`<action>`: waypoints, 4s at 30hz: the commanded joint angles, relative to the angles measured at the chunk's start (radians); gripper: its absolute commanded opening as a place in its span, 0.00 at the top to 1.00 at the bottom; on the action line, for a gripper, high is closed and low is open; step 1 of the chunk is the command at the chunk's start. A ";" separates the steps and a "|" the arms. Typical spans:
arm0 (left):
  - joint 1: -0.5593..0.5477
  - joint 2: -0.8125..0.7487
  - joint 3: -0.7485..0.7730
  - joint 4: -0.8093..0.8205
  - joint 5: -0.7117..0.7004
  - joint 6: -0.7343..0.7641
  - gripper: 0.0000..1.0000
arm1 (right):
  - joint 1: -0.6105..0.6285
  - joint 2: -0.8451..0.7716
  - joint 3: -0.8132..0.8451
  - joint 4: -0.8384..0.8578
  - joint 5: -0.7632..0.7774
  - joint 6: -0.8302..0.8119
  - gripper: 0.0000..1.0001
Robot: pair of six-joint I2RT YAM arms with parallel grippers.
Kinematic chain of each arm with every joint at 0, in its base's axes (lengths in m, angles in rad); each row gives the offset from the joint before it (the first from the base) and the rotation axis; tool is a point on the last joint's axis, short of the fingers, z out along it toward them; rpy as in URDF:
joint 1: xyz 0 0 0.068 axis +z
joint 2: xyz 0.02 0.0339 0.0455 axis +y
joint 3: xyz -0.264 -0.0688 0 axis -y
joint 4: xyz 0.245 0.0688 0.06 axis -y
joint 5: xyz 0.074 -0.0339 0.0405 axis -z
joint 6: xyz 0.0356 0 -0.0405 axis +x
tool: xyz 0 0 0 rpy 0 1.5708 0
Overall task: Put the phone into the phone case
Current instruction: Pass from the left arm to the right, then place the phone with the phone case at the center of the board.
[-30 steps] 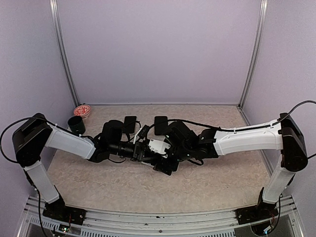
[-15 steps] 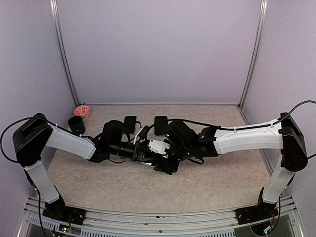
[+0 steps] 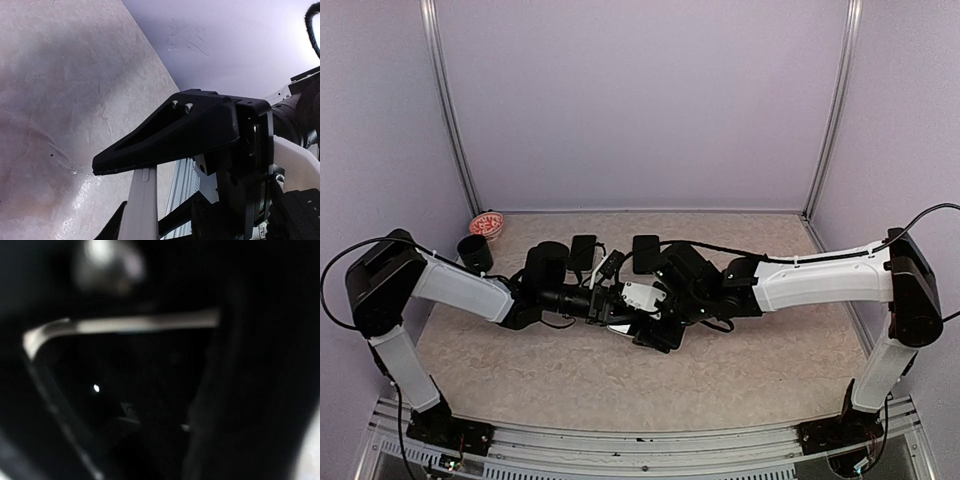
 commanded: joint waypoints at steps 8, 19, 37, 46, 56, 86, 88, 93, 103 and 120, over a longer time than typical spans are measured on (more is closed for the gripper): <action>0.038 -0.080 -0.042 0.083 -0.009 -0.025 0.39 | -0.024 -0.030 0.014 0.005 0.027 0.025 0.28; 0.119 -0.224 -0.150 0.120 -0.133 -0.050 0.08 | -0.081 -0.047 0.014 0.013 0.023 0.082 0.27; 0.154 -0.284 -0.249 0.184 -0.193 -0.094 0.01 | -0.226 0.004 0.115 -0.019 0.156 0.289 0.23; 0.154 -0.322 -0.267 0.143 -0.229 -0.048 0.01 | -0.349 0.035 0.160 -0.013 0.162 0.414 0.22; 0.154 -0.370 -0.284 0.102 -0.256 -0.014 0.01 | -0.483 0.159 0.265 -0.017 0.113 0.479 0.22; 0.142 -0.384 -0.296 0.091 -0.277 -0.016 0.01 | -0.665 0.482 0.497 0.018 0.073 0.589 0.21; 0.142 -0.385 -0.295 0.087 -0.279 -0.016 0.01 | -0.670 0.500 0.520 0.009 0.058 0.598 0.21; 0.142 -0.388 -0.295 0.083 -0.281 -0.014 0.01 | -0.676 0.533 0.560 -0.003 0.059 0.607 0.20; 0.142 -0.388 -0.289 0.073 -0.282 -0.013 0.01 | -0.690 0.592 0.620 -0.014 0.040 0.628 0.19; 0.142 -0.387 -0.282 0.070 -0.287 -0.012 0.01 | -0.703 0.662 0.690 -0.065 0.019 0.649 0.17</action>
